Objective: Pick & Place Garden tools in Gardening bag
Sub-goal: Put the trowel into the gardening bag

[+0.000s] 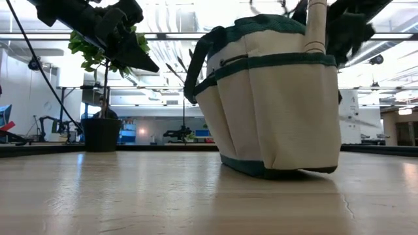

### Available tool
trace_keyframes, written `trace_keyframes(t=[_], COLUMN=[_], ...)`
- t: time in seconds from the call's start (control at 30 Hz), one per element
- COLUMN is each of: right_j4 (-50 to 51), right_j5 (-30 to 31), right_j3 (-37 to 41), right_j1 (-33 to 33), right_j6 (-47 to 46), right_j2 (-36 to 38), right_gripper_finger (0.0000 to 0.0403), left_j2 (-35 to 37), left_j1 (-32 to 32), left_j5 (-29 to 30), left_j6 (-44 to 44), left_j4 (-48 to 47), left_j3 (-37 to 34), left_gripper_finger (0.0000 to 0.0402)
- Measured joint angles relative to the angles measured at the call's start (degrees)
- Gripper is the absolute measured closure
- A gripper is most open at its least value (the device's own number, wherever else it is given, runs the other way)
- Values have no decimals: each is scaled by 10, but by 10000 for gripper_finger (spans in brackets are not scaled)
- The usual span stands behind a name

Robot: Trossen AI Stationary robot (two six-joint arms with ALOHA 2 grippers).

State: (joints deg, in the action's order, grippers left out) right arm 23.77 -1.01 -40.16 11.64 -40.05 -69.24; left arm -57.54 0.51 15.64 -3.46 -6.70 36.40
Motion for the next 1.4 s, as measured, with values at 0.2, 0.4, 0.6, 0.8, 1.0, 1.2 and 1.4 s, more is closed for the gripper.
trace_keyframes(t=[0.2,0.4,0.6,0.8,1.0,1.2,1.4], right_j4=[1,-56,-123,-161,-247,-340,-469], right_j5=[33,68,108,214,370,475,510], right_j3=[0,0,-1,7,44,94,144], right_j1=[0,-36,-120,-242,-354,-436,-499], right_j6=[27,90,157,214,242,249,279], right_j2=[108,202,261,266,237,215,212], right_gripper_finger=[356,357,357,357,357,357,357], left_j2=[0,0,0,0,0,0,0], left_j1=[0,0,0,0,0,0,0], left_j5=[0,1,1,1,2,2,2], left_j6=[0,23,38,35,35,51,51], left_j4=[0,1,20,41,90,98,98], left_j3=[0,0,0,0,0,0,0], left_gripper_finger=[399,399,399,399,399,399,399])
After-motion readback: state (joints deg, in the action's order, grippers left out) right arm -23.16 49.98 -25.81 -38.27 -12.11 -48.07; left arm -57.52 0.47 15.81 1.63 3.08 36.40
